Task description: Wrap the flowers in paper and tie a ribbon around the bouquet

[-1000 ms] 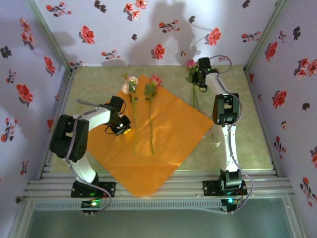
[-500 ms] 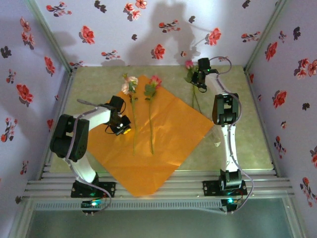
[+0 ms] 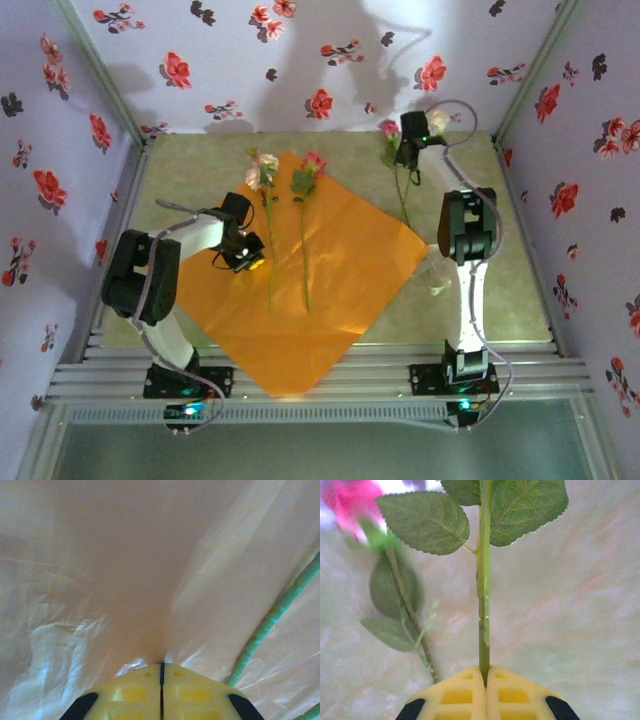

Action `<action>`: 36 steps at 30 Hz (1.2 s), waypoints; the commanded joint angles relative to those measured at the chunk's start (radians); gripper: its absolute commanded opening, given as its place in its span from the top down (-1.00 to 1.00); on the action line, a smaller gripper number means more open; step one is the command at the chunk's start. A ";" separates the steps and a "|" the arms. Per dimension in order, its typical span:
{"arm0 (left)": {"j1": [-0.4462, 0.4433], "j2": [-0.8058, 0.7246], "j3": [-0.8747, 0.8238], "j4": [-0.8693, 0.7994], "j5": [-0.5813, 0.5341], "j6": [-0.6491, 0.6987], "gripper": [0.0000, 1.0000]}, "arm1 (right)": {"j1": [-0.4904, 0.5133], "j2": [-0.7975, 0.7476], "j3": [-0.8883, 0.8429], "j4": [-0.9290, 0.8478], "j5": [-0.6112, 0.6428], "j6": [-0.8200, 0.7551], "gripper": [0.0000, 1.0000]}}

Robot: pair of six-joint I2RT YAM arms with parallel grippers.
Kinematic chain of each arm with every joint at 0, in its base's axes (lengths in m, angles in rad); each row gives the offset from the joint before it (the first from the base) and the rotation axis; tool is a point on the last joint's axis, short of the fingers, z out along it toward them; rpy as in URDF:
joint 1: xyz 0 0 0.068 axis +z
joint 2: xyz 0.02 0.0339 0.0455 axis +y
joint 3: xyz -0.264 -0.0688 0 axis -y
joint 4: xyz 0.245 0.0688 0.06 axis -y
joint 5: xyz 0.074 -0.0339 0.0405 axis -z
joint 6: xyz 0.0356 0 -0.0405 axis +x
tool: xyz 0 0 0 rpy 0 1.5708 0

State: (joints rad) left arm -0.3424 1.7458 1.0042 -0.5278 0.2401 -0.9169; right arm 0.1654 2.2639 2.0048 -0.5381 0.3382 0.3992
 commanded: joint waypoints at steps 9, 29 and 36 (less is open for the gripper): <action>0.003 0.015 -0.027 -0.031 0.003 -0.002 0.88 | 0.088 -0.422 -0.093 0.164 0.151 -0.196 1.00; 0.003 0.000 -0.038 -0.014 0.007 0.003 0.89 | 0.565 -0.142 -0.137 0.252 -0.469 0.316 1.00; 0.003 -0.005 -0.054 -0.005 0.008 -0.003 0.89 | 0.541 0.088 0.051 0.196 -0.458 0.384 1.00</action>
State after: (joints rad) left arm -0.3405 1.7340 0.9844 -0.5041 0.2466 -0.9165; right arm 0.7204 2.3310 1.9625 -0.3252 -0.1081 0.7181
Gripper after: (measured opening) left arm 0.054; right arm 0.062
